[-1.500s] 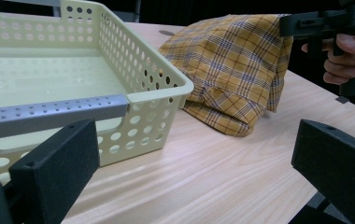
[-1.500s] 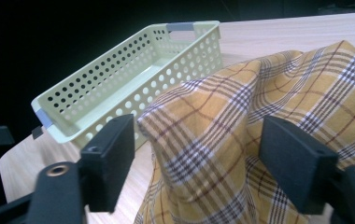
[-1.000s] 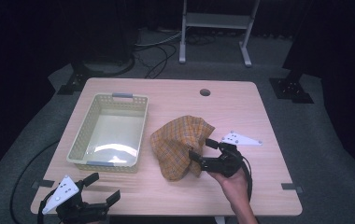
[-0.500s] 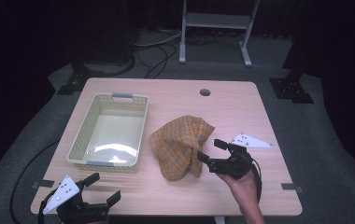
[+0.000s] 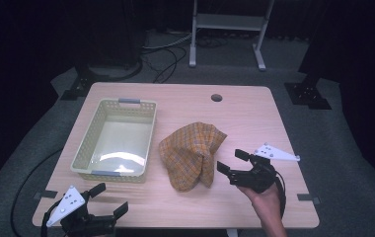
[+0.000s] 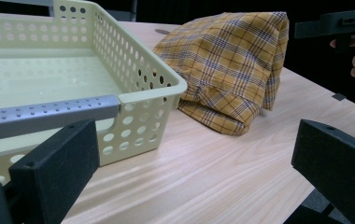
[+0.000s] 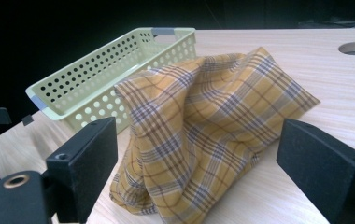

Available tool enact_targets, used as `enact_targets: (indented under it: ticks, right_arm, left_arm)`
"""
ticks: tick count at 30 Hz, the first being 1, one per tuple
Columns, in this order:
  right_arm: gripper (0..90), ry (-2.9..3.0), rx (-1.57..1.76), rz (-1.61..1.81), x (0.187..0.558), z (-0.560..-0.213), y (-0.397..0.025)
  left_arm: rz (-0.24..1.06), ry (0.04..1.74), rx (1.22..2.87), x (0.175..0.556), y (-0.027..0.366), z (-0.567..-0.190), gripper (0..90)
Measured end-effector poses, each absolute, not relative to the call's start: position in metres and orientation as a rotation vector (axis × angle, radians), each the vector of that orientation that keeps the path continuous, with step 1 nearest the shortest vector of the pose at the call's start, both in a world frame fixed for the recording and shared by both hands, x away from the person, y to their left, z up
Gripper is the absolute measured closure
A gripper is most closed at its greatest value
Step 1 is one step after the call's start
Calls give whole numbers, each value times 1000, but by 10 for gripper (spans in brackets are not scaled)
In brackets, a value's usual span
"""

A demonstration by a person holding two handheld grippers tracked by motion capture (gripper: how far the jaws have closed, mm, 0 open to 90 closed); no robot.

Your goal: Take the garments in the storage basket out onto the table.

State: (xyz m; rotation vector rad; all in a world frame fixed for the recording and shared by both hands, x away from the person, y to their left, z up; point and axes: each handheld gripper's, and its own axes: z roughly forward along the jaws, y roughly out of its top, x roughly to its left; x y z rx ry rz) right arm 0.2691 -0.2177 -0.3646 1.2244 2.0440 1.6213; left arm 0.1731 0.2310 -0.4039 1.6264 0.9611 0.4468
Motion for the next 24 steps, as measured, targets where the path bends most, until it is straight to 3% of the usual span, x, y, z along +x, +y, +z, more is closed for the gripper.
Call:
enact_targets:
  ticks: [24]
  right_arm:
    - [124, 1978, 1306, 1578, 250, -372, -247]
  left_arm:
    - [450, 957, 1630, 172, 229, -403, 10]
